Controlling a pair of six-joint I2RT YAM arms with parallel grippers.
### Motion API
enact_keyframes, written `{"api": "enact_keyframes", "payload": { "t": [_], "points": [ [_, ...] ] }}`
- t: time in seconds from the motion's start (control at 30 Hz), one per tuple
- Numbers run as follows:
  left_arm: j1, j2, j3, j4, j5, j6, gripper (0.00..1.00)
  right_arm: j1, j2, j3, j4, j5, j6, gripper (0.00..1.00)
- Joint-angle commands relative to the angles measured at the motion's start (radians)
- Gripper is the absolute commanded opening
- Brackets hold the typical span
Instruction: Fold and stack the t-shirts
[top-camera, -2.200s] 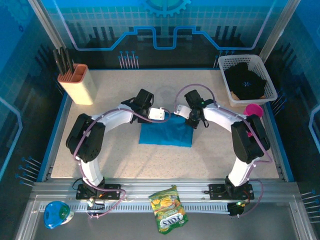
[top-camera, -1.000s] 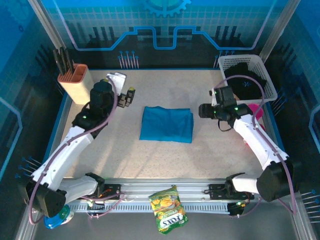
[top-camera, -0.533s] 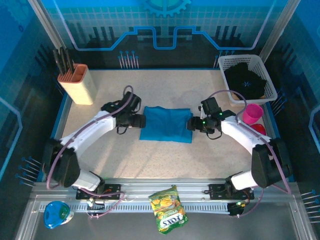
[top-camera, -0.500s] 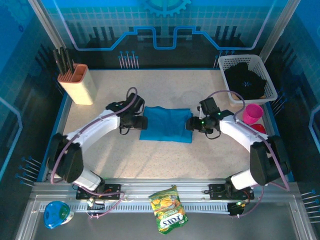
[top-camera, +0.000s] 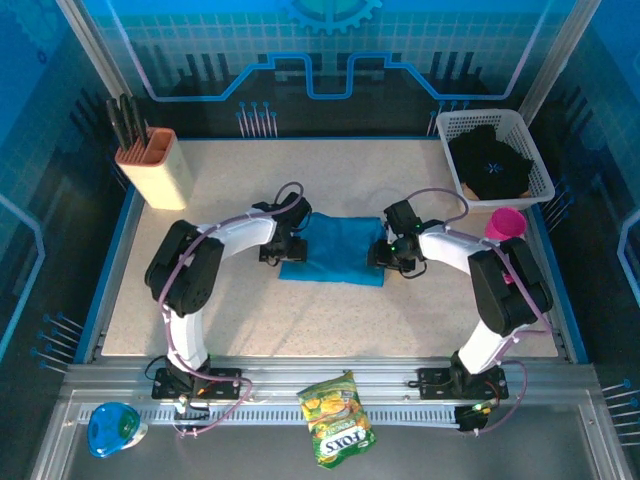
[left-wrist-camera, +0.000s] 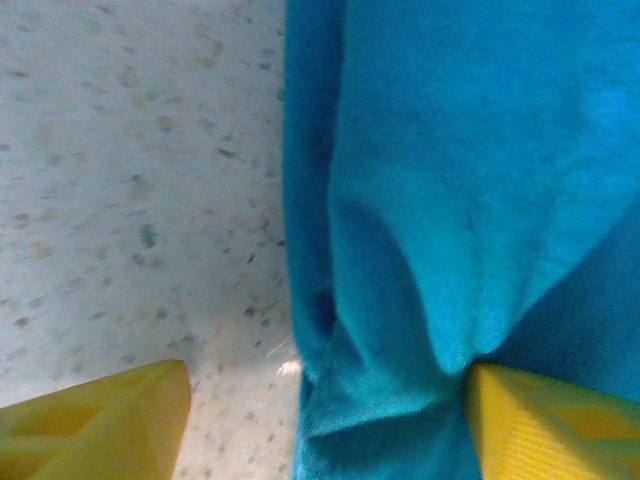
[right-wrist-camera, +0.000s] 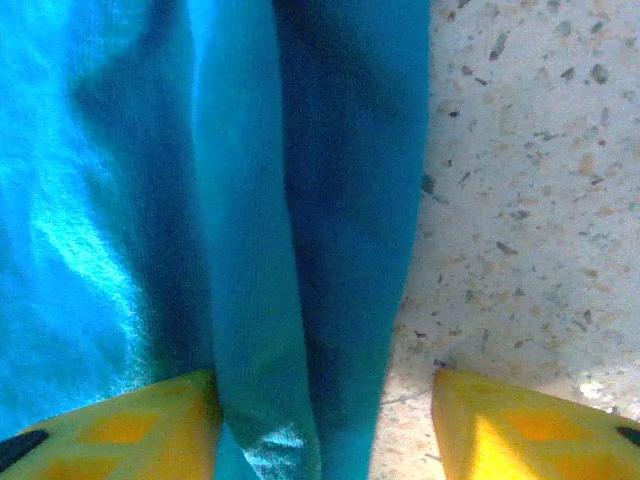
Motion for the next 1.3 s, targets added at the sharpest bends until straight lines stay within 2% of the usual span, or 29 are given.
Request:
{"api": "enact_keyframes", "payload": {
  "t": [0.0, 0.07, 0.2, 0.23, 0.33, 0.37, 0.4, 0.53, 0.7, 0.93, 1.13, 1.27],
  "points": [
    [-0.001, 0.059, 0.04, 0.026, 0.013, -0.021, 0.67, 0.018, 0.041, 0.018, 0.041, -0.009, 0.01, 0.47],
    [-0.001, 0.079, 0.047, 0.038, 0.026, -0.024, 0.62, 0.019, 0.051, 0.022, 0.046, -0.011, 0.008, 0.37],
    [-0.001, 0.11, 0.063, 0.049, 0.029, -0.022, 0.33, 0.018, 0.082, 0.043, 0.053, -0.011, -0.002, 0.22],
    [0.0, 0.117, 0.069, 0.048, 0.028, -0.021, 0.3, 0.019, 0.09, 0.051, 0.052, -0.011, -0.005, 0.17],
    [0.001, 0.151, 0.1, 0.036, 0.023, -0.012, 0.1, 0.012, 0.132, 0.091, 0.045, -0.02, -0.024, 0.0],
    [0.002, 0.165, 0.117, 0.03, 0.018, -0.008, 0.03, 0.007, 0.15, 0.114, 0.037, -0.024, -0.032, 0.0],
    [0.004, 0.18, 0.136, 0.022, 0.014, -0.002, 0.0, -0.001, 0.165, 0.136, 0.032, -0.027, -0.042, 0.0],
    [0.026, 0.244, 0.243, -0.024, -0.009, 0.041, 0.0, -0.038, 0.218, 0.234, 0.024, -0.022, -0.097, 0.0],
    [0.091, 0.358, 0.472, -0.108, -0.022, 0.121, 0.0, -0.101, 0.326, 0.438, 0.004, -0.022, -0.188, 0.0],
    [0.179, 0.6, 0.927, -0.271, -0.009, 0.22, 0.0, -0.162, 0.54, 0.762, -0.045, -0.038, -0.264, 0.0],
    [0.213, 0.823, 1.346, -0.394, 0.037, 0.31, 0.0, -0.2, 0.709, 1.003, -0.095, -0.058, -0.249, 0.0],
    [0.223, 0.848, 1.388, -0.344, 0.049, 0.349, 0.0, -0.209, 0.782, 1.127, -0.132, -0.055, -0.246, 0.0]
  ]
}}
